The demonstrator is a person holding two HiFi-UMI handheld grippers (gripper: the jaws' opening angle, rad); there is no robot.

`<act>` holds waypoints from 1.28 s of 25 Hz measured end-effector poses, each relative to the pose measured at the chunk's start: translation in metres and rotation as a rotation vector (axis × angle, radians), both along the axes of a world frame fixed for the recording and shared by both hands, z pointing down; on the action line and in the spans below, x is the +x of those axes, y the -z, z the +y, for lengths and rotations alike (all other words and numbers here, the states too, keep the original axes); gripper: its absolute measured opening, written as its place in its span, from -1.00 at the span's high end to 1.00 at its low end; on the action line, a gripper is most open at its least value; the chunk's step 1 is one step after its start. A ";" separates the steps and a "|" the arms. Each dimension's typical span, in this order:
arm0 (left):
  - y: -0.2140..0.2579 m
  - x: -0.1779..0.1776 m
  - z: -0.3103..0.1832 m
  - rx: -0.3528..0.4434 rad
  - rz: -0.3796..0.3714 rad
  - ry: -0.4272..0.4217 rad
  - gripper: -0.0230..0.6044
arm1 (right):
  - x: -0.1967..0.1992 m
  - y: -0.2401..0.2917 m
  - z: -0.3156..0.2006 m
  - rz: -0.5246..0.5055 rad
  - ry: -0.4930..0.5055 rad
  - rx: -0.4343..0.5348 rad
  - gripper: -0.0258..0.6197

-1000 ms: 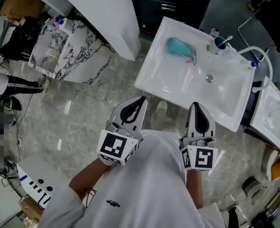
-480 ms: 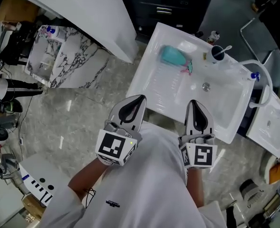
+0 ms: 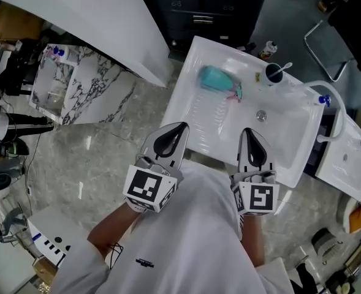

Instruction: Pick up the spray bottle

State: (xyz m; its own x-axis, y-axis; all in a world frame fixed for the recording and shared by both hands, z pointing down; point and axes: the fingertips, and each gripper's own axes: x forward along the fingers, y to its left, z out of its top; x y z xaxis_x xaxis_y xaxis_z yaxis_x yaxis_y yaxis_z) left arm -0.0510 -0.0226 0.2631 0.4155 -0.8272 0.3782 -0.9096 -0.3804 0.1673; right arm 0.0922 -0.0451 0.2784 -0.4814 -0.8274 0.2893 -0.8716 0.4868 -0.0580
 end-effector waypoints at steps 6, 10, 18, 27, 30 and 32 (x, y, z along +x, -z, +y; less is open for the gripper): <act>-0.010 0.005 -0.013 -0.019 -0.001 -0.001 0.92 | -0.004 -0.011 -0.018 0.036 0.044 -0.007 0.90; -0.020 0.008 -0.022 -0.032 -0.004 0.003 0.92 | -0.005 -0.022 -0.033 0.062 0.063 -0.013 0.90; -0.047 0.009 -0.044 -0.066 -0.001 0.020 0.92 | -0.007 -0.065 -0.059 0.106 0.088 -0.065 0.90; -0.090 0.013 -0.074 -0.114 -0.007 0.024 0.92 | -0.008 -0.120 -0.090 0.155 0.130 -0.140 0.63; -0.106 0.016 -0.084 -0.132 -0.013 0.021 0.92 | -0.007 -0.138 -0.101 0.178 0.149 -0.166 0.62; -0.116 0.017 -0.090 -0.145 -0.016 0.020 0.92 | -0.007 -0.150 -0.107 0.195 0.165 -0.185 0.62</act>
